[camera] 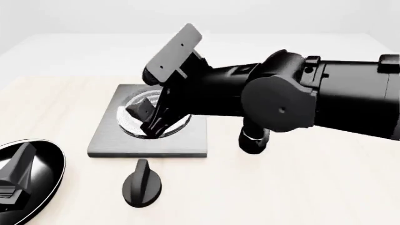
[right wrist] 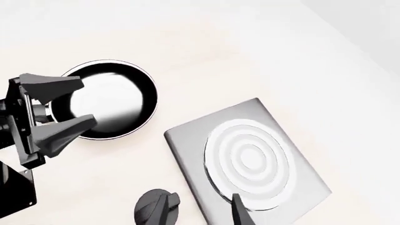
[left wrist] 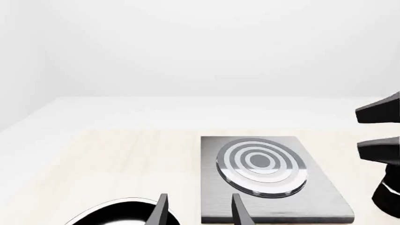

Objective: Turn on the stove and put the moka pot on it.

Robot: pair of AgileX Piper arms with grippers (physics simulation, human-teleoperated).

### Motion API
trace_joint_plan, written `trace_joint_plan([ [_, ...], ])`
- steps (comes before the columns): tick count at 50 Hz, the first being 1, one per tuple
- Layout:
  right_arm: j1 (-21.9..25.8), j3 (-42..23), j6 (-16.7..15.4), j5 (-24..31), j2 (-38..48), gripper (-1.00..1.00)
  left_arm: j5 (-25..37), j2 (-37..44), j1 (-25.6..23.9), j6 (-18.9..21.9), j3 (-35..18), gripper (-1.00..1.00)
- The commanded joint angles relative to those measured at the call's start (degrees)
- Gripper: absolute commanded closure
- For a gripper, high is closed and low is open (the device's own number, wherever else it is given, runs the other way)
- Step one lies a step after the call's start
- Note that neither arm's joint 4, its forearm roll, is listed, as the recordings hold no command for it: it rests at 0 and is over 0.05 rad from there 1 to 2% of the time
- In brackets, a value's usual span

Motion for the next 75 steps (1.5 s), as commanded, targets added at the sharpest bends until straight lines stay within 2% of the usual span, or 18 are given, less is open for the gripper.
trace_joint_plan([
  [1, -3.97, 3.06, -1.68, 5.81, -16.50, -1.00, 0.00, 0.01, 0.00, 0.01, 0.00, -1.00],
  [10, -10.22, 6.91, 3.50, 9.50, -29.37, -1.00, 0.00, 0.00, 0.01, 0.01, 0.00, -1.00],
  [15, -13.89, 9.77, 3.53, 9.75, -36.53, -1.00, 0.00, 0.00, -0.01, 0.00, 0.00, -1.00],
  [17, -16.34, 10.86, 4.61, 10.21, -39.48, -1.00, 0.00, 0.01, -0.01, 0.00, 0.00, -1.00],
  [20, -16.83, 11.79, 5.57, 9.82, -41.51, -1.00, 0.00, -0.01, 0.00, 0.00, 0.00, -1.00],
  [28, -22.69, 17.96, 7.52, 6.24, -48.54, -1.00, 0.00, 0.01, 0.00, -0.01, 0.00, -1.00],
  [32, -25.37, 20.40, 10.25, 4.76, -48.22, -1.00, 0.00, 0.00, 0.00, 0.01, 0.00, -1.00],
  [38, -29.68, 24.65, 11.69, 1.03, -48.32, -1.00, 0.00, 0.00, 0.00, 0.01, 0.00, -1.00],
  [41, -33.57, 27.29, 11.34, -1.19, -49.36, -1.00, 0.00, 0.00, 0.00, -0.01, 0.00, -1.00],
  [46, -42.26, 32.56, 7.97, -5.39, -53.42, -1.00, 0.00, 0.01, 0.00, 0.01, 0.00, -1.00],
  [47, -43.09, 33.34, 9.10, -5.87, -53.20, -1.00, 0.00, 0.00, 0.00, -0.01, 0.00, -1.00],
  [49, -42.40, 33.62, 11.10, -6.14, -52.11, -1.00, 0.00, 0.00, 0.00, 0.00, 0.00, -1.00],
  [53, -45.41, 36.98, 7.77, -8.56, -52.61, -1.00, 0.00, 0.01, -0.01, 0.00, 0.00, -1.00],
  [66, -47.49, 40.94, 9.44, -9.79, -52.61, -1.00, 0.00, 0.00, 0.00, 0.00, 0.00, -1.00],
  [75, -48.87, 43.07, 9.80, -12.83, -49.84, -1.00, 0.00, 0.00, 0.00, 0.01, 0.00, -1.00],
])
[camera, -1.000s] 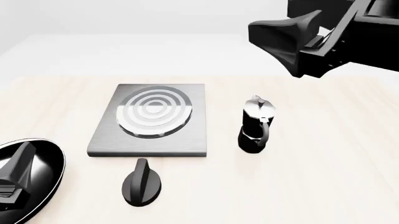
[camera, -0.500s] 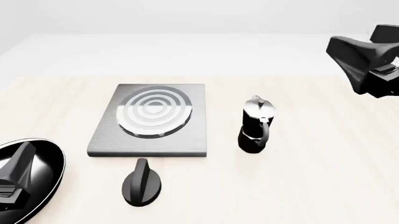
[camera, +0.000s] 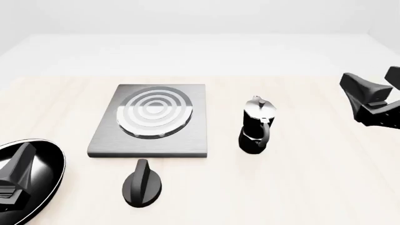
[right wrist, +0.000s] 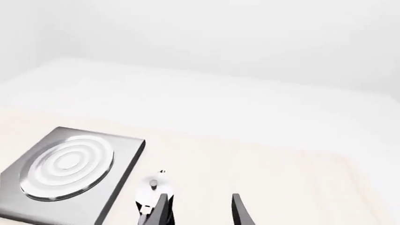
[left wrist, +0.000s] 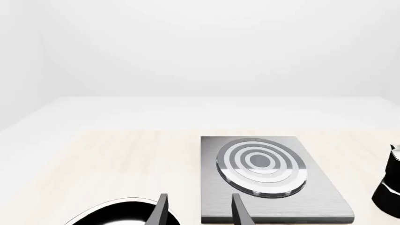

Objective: Turn on the stove and put the moka pot on it.

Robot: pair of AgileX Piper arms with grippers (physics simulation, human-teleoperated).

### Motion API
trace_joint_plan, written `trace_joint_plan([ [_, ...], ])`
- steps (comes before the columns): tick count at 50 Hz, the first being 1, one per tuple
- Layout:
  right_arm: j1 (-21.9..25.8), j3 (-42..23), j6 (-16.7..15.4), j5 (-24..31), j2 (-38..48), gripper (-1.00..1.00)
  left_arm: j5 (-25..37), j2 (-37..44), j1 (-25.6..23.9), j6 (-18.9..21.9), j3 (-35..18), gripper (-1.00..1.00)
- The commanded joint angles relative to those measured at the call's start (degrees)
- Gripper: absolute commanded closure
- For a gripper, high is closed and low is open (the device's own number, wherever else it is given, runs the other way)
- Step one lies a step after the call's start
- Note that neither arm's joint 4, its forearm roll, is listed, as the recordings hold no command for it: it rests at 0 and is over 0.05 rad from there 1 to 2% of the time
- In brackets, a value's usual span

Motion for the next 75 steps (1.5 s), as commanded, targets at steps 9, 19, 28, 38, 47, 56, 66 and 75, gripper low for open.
trace_joint_plan([
  [9, -3.66, 4.66, -0.42, -5.02, 3.91, -1.00, 0.00, 0.00, 0.00, 0.01, 0.00, -1.00],
  [19, -3.32, 7.24, 0.84, -8.88, 8.26, -1.00, 0.00, 0.00, 0.00, 0.00, 0.00, -1.00],
  [28, -2.24, 9.24, 1.99, -8.92, 8.01, -1.00, 0.00, 0.01, -0.01, 0.02, 0.00, -1.00],
  [38, -0.02, 12.11, 3.05, -6.64, 4.39, -1.00, 0.00, 0.01, -0.02, 0.00, 0.00, -1.00],
  [47, 1.51, 12.92, 3.82, -7.03, 4.88, -1.00, 0.00, 0.00, -0.01, 0.00, 0.00, -1.00],
  [56, 2.85, 12.54, 4.18, -10.13, 8.63, -1.00, 0.00, 0.00, 0.00, 0.01, 0.00, -1.00],
  [66, 5.01, 11.69, 4.56, -13.36, 13.20, -1.00, 0.00, 0.00, 0.00, 0.00, 0.00, -1.00],
  [75, 6.63, 11.07, 4.28, -15.69, 16.42, -1.00, 0.00, 0.00, 0.01, 0.02, 0.00, -1.00],
])
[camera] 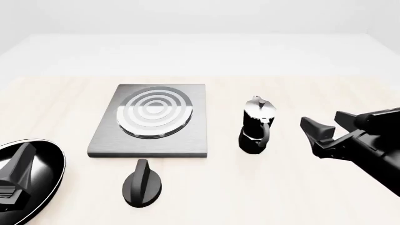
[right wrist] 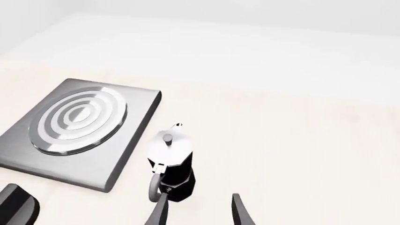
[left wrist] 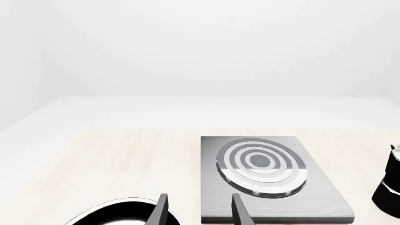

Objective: Turn on the stove and put the moka pot on it.

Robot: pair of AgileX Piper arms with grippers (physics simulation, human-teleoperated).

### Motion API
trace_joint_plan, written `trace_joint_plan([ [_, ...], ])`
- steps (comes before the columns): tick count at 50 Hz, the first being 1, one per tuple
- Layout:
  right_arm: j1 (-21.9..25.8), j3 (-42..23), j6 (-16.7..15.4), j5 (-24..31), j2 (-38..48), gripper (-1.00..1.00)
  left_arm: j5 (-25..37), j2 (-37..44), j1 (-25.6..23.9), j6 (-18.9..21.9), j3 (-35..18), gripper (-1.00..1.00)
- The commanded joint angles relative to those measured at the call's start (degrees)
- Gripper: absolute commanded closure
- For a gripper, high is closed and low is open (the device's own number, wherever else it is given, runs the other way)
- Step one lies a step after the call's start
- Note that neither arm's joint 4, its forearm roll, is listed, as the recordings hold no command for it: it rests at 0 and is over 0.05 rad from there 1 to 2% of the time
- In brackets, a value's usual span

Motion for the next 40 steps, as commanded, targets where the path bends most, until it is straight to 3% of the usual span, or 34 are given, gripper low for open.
trace_joint_plan([
  [1, 2.48, -0.69, 0.04, -3.32, 4.68, -1.00, 0.00, 0.00, -0.01, -0.01, 0.00, -1.00],
  [40, 6.30, -1.74, 0.83, -12.68, 17.78, -1.00, 0.00, -0.01, -0.01, 0.00, 0.00, -1.00],
])
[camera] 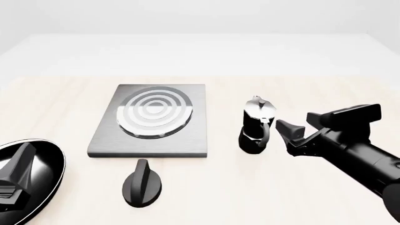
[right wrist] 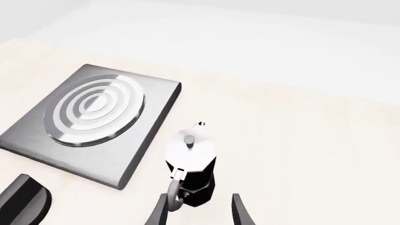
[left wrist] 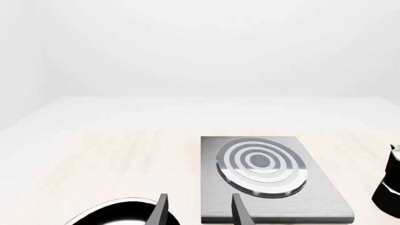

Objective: Turn on the stove and put the moka pot on it.

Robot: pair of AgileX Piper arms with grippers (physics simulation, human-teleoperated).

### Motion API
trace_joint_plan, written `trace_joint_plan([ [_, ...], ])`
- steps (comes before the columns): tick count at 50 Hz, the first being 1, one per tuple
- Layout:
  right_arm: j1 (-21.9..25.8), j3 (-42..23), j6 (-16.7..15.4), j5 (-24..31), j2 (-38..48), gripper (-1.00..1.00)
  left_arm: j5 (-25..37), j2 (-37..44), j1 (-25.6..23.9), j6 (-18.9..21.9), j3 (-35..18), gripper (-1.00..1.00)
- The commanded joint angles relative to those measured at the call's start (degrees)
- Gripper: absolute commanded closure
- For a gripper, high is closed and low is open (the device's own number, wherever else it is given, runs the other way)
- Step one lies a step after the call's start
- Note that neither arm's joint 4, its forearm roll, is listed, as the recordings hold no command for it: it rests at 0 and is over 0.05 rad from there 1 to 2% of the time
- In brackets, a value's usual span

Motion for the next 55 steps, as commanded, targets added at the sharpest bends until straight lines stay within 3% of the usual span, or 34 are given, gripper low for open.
trace_joint_plan([
  [1, 1.01, -0.55, 0.01, -2.34, 3.55, -1.00, 0.00, 0.00, 0.00, 0.00, 0.00, -1.00],
  [37, 2.61, -3.50, 0.86, -8.51, 14.74, -1.00, 0.00, 0.01, 0.01, 0.01, 0.00, -1.00],
  [55, 3.51, -5.16, 3.19, -10.93, 20.38, -1.00, 0.00, 0.01, -0.01, 0.00, 0.00, -1.00],
])
